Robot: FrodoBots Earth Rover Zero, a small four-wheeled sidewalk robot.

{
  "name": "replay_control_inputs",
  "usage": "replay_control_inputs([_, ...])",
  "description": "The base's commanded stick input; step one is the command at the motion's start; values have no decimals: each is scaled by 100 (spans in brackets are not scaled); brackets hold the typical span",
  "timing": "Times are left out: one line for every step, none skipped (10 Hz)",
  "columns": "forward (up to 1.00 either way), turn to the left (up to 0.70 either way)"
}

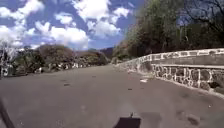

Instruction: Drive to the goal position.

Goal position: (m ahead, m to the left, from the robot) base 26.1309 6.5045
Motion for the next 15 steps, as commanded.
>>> replay_control_inputs([50,0])
replay_control_inputs([50,0])
replay_control_inputs([50,0])
replay_control_inputs([50,0])
replay_control_inputs([50,0])
replay_control_inputs([50,0])
replay_control_inputs([50,0])
replay_control_inputs([50,0])
replay_control_inputs([50,0])
replay_control_inputs([50,0])
replay_control_inputs([50,0])
replay_control_inputs([50,0])
replay_control_inputs([50,0])
replay_control_inputs([50,0])
replay_control_inputs([50,0])
